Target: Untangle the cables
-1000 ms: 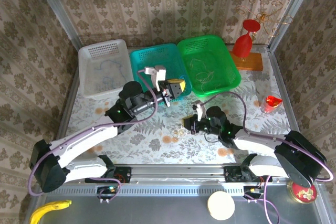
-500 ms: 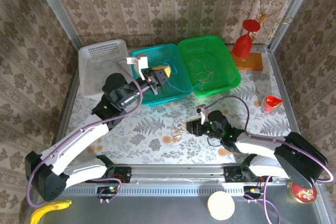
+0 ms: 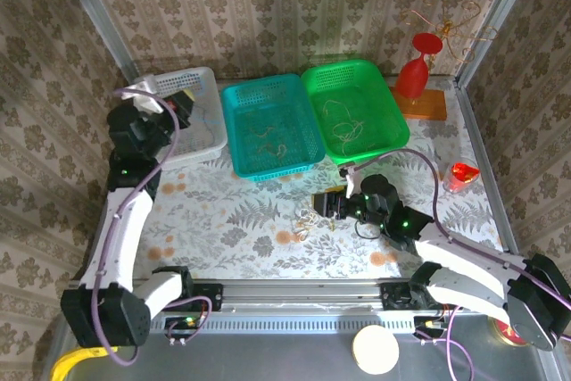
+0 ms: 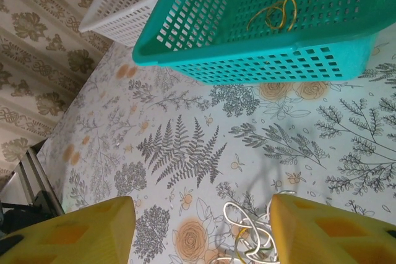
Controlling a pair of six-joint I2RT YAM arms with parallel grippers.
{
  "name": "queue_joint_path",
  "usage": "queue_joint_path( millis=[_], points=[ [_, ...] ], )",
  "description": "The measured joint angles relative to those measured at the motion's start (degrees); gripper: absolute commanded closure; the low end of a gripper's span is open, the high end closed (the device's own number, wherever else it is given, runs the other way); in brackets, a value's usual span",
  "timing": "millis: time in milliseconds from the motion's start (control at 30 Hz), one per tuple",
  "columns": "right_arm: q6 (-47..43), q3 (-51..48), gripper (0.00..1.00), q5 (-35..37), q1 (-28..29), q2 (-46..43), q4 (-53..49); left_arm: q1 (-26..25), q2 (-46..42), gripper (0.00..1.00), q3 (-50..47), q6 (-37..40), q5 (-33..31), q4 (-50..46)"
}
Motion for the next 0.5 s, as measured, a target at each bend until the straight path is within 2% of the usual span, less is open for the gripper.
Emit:
queue_joint_path(
  millis=[100, 200, 333, 400, 500],
  points=[
    [0.0, 1.8, 0.37, -0.1, -0.2, 0.0, -2.9, 6.1, 4.7, 1.0, 0.3, 0.0, 1.8, 1.0],
    [0.0, 3.1, 0.37, -0.2, -0.7, 0.0, -4.9, 9.9, 9.9, 1.0, 1.0, 0.0, 3.0, 2.6],
    [0.0, 4.7, 0.37, -0.7, -1.4, 0.3, -7.1, 12.2, 17.1, 0.88, 2.6, 0.0, 4.0, 5.5],
    [0.0, 5.6, 0.37, -1.3, -1.8, 0.9, -7.9, 12.5, 20.9, 0.75, 4.0, 0.6, 4.3, 6.4],
    [0.0, 6.4, 0.37, -2.1, -2.4, 1.3, -8.9, 12.6, 25.7, 0.4, 6.5, 2.4, 4.3, 6.2]
  ],
)
